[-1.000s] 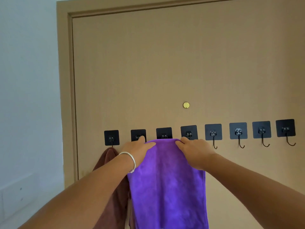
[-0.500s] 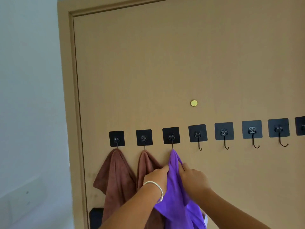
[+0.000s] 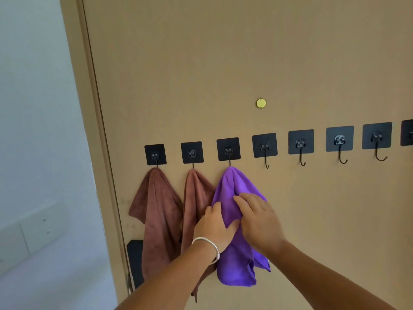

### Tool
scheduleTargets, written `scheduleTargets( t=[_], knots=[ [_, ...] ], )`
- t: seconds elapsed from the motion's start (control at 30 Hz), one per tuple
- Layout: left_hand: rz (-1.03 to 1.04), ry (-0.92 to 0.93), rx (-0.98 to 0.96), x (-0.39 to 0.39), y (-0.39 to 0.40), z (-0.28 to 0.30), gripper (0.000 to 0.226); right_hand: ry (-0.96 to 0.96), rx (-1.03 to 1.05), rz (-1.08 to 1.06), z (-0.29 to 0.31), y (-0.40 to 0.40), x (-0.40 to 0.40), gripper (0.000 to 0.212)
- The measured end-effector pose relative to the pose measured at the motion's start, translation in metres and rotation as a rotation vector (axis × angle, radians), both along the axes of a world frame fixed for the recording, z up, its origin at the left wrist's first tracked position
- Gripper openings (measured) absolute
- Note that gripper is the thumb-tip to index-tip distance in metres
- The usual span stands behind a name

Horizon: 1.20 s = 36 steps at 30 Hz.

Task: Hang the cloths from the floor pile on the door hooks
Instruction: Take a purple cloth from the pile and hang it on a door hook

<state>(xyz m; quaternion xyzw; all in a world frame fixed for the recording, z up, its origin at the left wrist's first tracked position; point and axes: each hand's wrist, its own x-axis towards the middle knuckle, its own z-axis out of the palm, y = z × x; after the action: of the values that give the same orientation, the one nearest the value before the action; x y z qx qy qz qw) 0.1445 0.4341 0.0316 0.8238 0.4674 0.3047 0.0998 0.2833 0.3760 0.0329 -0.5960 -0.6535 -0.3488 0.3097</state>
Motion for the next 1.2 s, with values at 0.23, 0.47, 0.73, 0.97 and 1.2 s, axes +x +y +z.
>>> scheduleTargets(
  t=[0.23, 0.47, 0.73, 0.97, 1.2],
  knots=[
    [-0.059, -0.093, -0.154, 0.009, 0.012, -0.013, 0.081, 0.035, -0.066, -0.009, -0.019, 0.009, 0.015, 0.037],
    [0.050, -0.137, -0.139, 0.025, 0.012, -0.010, 0.057, 0.192, -0.337, -0.120, -0.019, 0.005, 0.029, 0.042],
    [-0.156, -0.278, -0.244, -0.014, 0.025, 0.001, 0.043, 0.162, -0.105, -0.139, -0.007, 0.007, 0.050, 0.040],
    [-0.080, -0.092, -0.218, -0.008, 0.012, 0.005, 0.050, -0.099, -0.124, -0.236, -0.012, -0.003, 0.056, 0.055],
    [0.015, 0.269, 0.335, -0.011, -0.021, 0.003, 0.076, 0.050, -0.248, -0.218, -0.029, -0.012, 0.043, 0.058]
  ],
)
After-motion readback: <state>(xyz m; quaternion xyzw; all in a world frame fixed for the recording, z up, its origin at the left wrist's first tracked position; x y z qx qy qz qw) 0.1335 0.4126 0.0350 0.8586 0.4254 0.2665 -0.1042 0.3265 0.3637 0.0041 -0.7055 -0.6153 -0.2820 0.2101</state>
